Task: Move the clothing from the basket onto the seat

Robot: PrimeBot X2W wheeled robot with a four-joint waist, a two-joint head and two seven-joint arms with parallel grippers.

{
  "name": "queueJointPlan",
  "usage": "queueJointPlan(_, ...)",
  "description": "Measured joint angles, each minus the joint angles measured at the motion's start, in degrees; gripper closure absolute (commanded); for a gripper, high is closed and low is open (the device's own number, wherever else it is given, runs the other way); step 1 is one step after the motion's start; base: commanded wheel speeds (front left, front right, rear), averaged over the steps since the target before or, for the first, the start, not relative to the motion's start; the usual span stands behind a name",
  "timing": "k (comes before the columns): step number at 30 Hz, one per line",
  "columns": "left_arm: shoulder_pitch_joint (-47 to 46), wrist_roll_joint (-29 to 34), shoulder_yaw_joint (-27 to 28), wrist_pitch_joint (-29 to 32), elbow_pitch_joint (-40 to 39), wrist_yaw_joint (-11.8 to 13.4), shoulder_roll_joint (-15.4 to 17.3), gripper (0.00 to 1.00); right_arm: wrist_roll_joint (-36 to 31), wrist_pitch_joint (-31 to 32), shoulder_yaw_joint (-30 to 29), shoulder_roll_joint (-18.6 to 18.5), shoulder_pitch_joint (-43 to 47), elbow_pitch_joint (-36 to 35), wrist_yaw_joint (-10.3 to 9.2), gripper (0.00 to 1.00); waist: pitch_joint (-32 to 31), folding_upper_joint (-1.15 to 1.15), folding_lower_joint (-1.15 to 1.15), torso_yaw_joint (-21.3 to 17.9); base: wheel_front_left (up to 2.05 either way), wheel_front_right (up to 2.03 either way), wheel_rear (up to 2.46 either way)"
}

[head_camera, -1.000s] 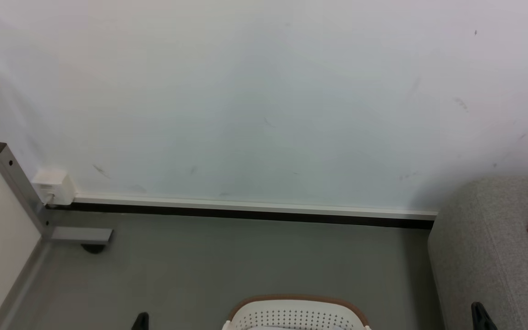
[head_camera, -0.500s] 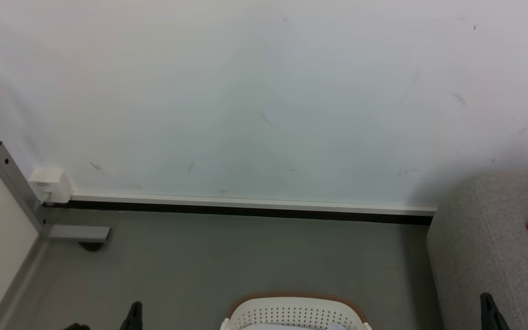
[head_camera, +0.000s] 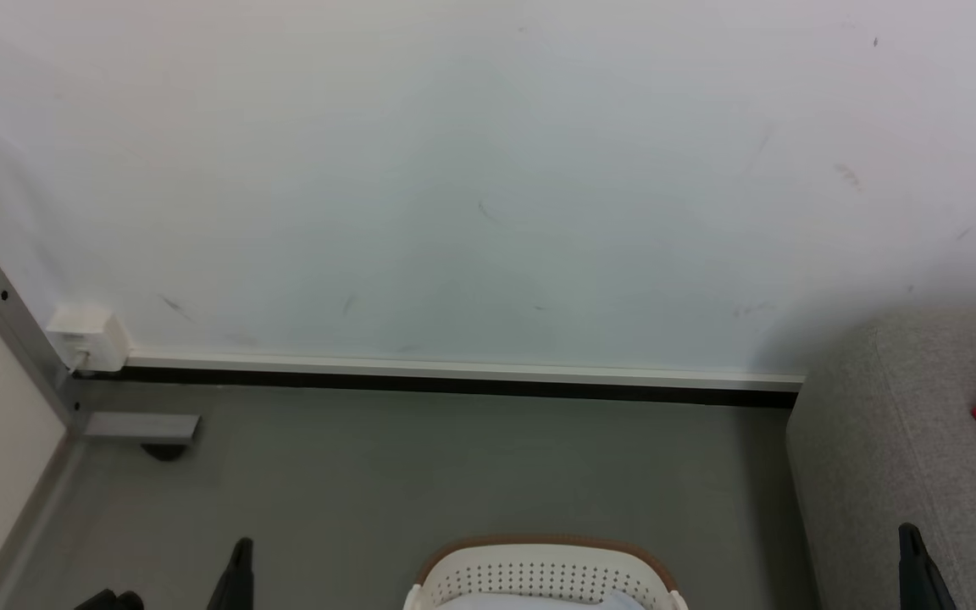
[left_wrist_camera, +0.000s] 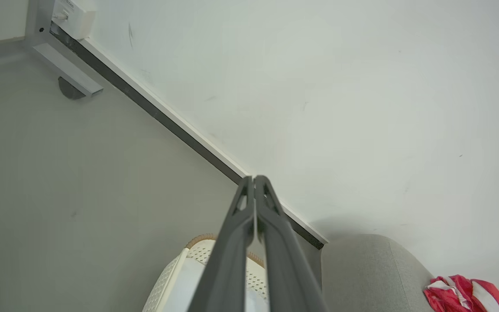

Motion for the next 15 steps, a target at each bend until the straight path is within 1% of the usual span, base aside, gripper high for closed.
queueJointPlan(2,-0.2,-2.5,0.3,0.7,-0.4,-0.1,-0.1,1.0,2.5,0.6,-0.1,0.0,-0.6,-0.2,0.0,1.0,0.1,0.0,0.0,-0.1,0.0,0.0,0.0)
queueJointPlan(15,-1.0,-11.2,1.7,2.9,-1.9,-0.6,-0.4,1.0,12.4,3.0,-0.4,-0.1,-1.9,-0.6,0.0,1.0,0.7,0.0,0.0,-0.4,0.0,0.0,0.0)
